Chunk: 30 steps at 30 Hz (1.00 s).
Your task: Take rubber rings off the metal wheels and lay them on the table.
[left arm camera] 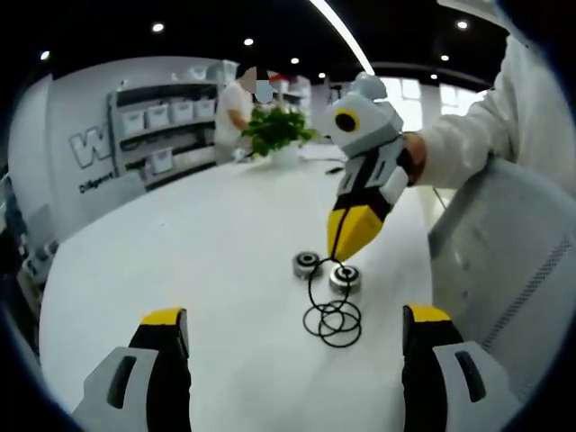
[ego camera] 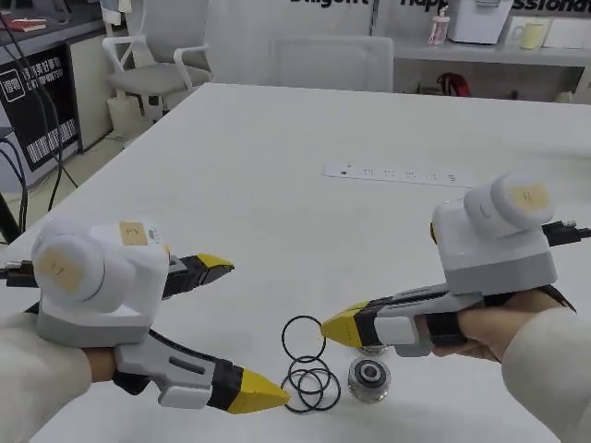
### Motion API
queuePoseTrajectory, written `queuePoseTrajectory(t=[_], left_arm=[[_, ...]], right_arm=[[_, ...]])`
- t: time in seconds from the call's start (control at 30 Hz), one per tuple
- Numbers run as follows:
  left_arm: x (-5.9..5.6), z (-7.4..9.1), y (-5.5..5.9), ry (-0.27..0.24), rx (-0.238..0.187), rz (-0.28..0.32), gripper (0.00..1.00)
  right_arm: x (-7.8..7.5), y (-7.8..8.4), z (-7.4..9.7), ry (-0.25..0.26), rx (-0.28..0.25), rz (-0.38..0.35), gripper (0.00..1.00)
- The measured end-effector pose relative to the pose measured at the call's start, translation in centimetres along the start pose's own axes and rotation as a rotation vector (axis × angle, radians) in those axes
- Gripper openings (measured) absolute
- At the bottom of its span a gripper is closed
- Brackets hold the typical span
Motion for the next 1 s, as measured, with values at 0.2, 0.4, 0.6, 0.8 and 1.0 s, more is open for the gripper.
queuePoseTrajectory(t=[0.2,0.4,0.6,0.8,1.0], left_arm=[[-0.1,-0.1,0.2,0.007,0.013,-0.005,1.0],[0.0,-0.2,0.3,0.011,0.013,-0.006,1.0],[-0.2,-0.2,0.2,0.013,0.013,-0.004,1.0],[-0.4,-0.3,0.2,0.02,0.015,0.001,1.0],[-0.4,-0.3,0.2,0.021,0.008,0.004,1.0]], right_arm=[[0.0,0.6,-0.5,-0.007,0.017,-0.007,0.0],[0.0,1.0,-1.0,-0.013,0.037,-0.006,0.0],[0.0,1.6,-1.6,-0.03,0.06,-0.013,0.0],[0.0,2.2,-1.8,-0.039,0.084,-0.02,0.0],[-0.2,2.8,-2.0,-0.039,0.1,-0.034,0.0]])
Point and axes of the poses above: the centre of the closed fingertips' face, and the gripper's own axes: z roughly backward along the fingers, x roughly to its left, y roughly out of its underside, the point moved 6 cm from there along z, roughly backward along the fingers
